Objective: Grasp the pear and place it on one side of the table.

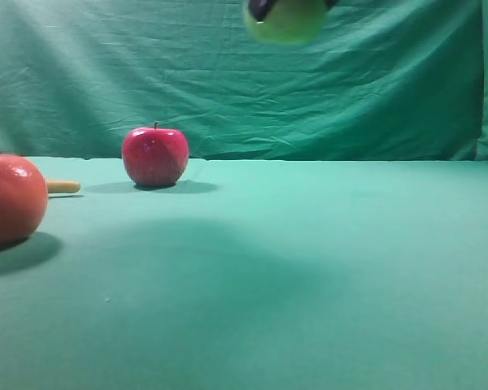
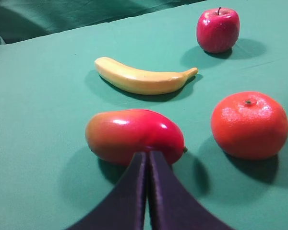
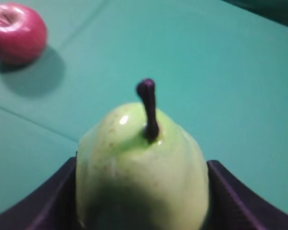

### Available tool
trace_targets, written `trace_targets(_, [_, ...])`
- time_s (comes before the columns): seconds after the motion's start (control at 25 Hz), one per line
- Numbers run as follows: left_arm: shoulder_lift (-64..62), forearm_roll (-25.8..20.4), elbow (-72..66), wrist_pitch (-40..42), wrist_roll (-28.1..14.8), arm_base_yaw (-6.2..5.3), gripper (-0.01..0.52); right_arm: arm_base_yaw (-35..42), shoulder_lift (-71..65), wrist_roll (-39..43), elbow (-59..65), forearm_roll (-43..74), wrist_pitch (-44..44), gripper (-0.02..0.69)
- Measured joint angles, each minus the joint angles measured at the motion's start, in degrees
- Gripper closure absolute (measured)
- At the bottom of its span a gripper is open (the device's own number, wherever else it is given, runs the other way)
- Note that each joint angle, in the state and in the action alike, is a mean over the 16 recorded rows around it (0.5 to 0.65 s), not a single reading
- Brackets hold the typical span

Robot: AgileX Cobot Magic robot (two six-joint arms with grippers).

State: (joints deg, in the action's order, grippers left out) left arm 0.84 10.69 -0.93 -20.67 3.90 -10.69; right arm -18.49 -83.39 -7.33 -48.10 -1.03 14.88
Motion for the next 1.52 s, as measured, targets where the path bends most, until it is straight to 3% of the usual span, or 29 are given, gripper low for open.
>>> trace_targets(0.24, [0.00,0.00,0.00,0.00,0.00,0.00,0.514,4.96,-1.43,0.24,10.03,0.03,-9.39,0.204])
trace_targets(0.56, [0.00,0.00,0.00,0.00,0.00,0.00,0.514,6.15,-7.96,0.28,13.27,0.03,-18.58,0.177])
trace_targets(0.92, [0.00,0.00,0.00,0.00,0.00,0.00,0.514,6.15,-4.55,0.28,13.30,0.03,-19.26,0.073])
trace_targets(1.04, [0.00,0.00,0.00,0.00,0.00,0.00,0.514,6.15,-0.11,0.28,13.35,0.03,-17.50,0.068])
trace_targets(1.2, [0.00,0.00,0.00,0.00,0.00,0.00,0.514,6.15,7.90,0.28,13.46,0.03,-13.94,0.150])
trace_targets(1.52, [0.00,0.00,0.00,0.00,0.00,0.00,0.514,6.15,28.81,0.36,13.67,0.00,-2.76,0.466])
